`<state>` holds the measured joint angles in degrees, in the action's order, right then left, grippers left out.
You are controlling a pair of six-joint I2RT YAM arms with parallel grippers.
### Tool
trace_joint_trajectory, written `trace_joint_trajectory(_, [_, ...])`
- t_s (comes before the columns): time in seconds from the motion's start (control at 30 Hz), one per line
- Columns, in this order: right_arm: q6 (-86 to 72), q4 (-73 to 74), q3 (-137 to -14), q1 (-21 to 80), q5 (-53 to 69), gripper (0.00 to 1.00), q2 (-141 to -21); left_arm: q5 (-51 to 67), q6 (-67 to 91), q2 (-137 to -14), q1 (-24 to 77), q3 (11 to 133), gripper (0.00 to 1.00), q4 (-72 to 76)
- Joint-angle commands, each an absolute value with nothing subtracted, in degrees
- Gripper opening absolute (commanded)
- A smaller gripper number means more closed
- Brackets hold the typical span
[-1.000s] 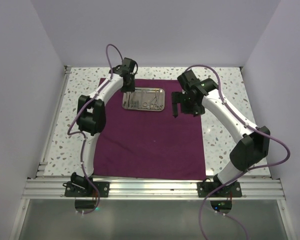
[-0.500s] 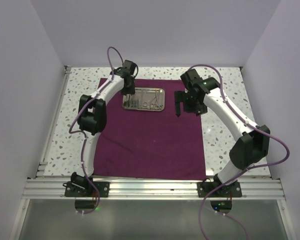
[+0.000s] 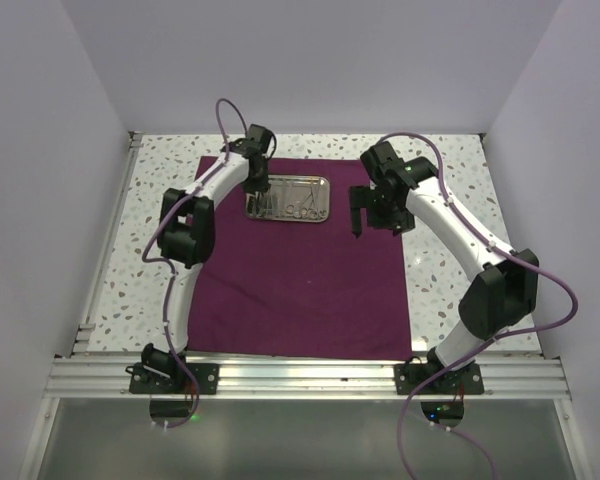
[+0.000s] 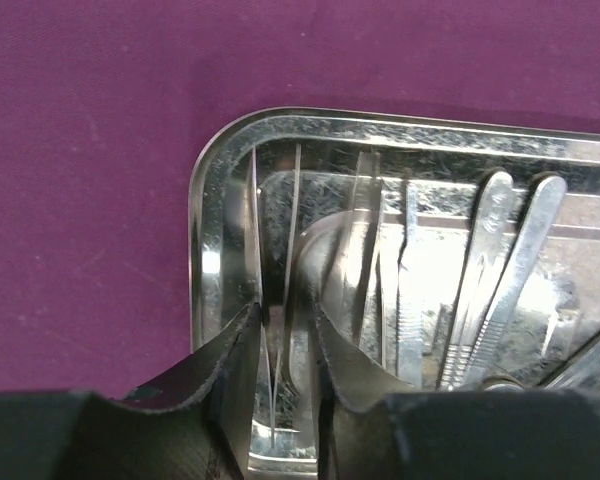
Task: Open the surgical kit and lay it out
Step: Pick up the medical item from the container, then place the medical item in the surgical kit.
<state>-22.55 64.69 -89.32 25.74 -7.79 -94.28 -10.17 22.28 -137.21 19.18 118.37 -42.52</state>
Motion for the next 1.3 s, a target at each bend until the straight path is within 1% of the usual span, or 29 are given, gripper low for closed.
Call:
trace_joint_trajectory(0.0, [-22.94,64.95,-89.56,25.4,-7.38,0.92,-94.04,-8.44,23.73,-139.04,17.58,117.07,0.28,-40.96])
trace_joint_trajectory(0.07, [-22.94,65.04,-90.09,25.4,-7.47,0.92,-94.3,-8.09,23.99,-139.31,17.23,116.2,0.27,-40.96])
trace_joint_trajectory(0.23, [-22.68,65.22,-91.14,25.31,-7.65,0.92,-94.83,-7.12,24.43,-139.31,16.44,113.04,0.27,-40.34])
trace_joint_trajectory(0.27, [-22.59,65.39,-91.32,25.4,-7.65,0.92,-94.92,-6.95,24.35,-139.31,16.52,112.68,0.24,-39.99])
trace_joint_trajectory(0.33, [-22.33,65.48,-91.76,25.31,-7.65,0.92,-95.18,-5.63,24.08,-139.48,16.44,112.24,0.15,-39.81])
trace_joint_trajectory(0.37, [-22.24,65.48,-91.84,25.4,-7.65,0.92,-95.27,-5.1,23.91,-139.4,16.44,112.24,0.01,-39.64])
trace_joint_trajectory(0.5, [-21.36,64.78,-92.55,25.31,-7.04,0.91,-96.41,-4.48,23.73,-135.89,16.44,112.59,0.0,-39.99])
trace_joint_trajectory(0.7, [-20.65,61.89,-95.62,25.22,-3.09,0.91,-98.35,-4.4,24.52,-125.61,16.61,114.79,0.0,-43.77])
trace_joint_trajectory(0.8, [-21.27,59.95,-96.68,25.14,-1.5,0.91,-99.05,-4.04,25.4,-118.15,17.57,109.53,0.0,-44.3])
trace_joint_trajectory(0.83, [-21.7,59.68,-97.03,25.14,-0.62,0.91,-99.4,-4.04,26.27,-113.95,17.93,105.16,0.0,-44.21])
trace_joint_trajectory(0.9, [-22.32,58.89,-96.86,25.22,-0.18,0.91,-99.49,-3.61,27.68,-109.36,19.59,99.78,0.0,-43.77])
trace_joint_trajectory(0.93, [-22.85,58.54,-95.81,25.14,-0.18,0.91,-98.88,-3.34,29.51,-104.81,21.17,94.1,0.0,-43.16])
trace_joint_trajectory(0.97, [-23.11,57.58,-94.93,25.22,0.96,0.91,-98.35,-3.08,30.66,-102.59,22.05,91.09,0.0,-42.81])
trace_joint_trajectory(1.0, [-23.55,56.79,-92.57,25.14,1.31,0.9,-97.65,-2.38,33.11,-100.22,23.19,85.05,0.0,-42.28])
trace_joint_trajectory(1.03, [-23.82,56.17,-91.24,25.22,1.67,0.9,-96.86,-2.11,34.44,-96.02,25.81,82.21,0.0,-41.32])
trace_joint_trajectory(1.1, [-23.99,54.59,-88.43,25.14,2.02,0.9,-94.49,-1.85,39.17,-92.04,28.9,76.49,0.0,-40.43])
trace_joint_trajectory(1.13, [-24.08,54.23,-85.63,25.14,2.28,0.9,-93.79,-1.32,40.85,-88.45,30.31,70.9,0.0,-39.12])
trace_joint_trajectory(1.27, [-24.08,52.47,-79.03,25.14,2.9,0.9,-90.09,-1.14,49.29,-80.96,37.68,57.68,0.0,-34.64])
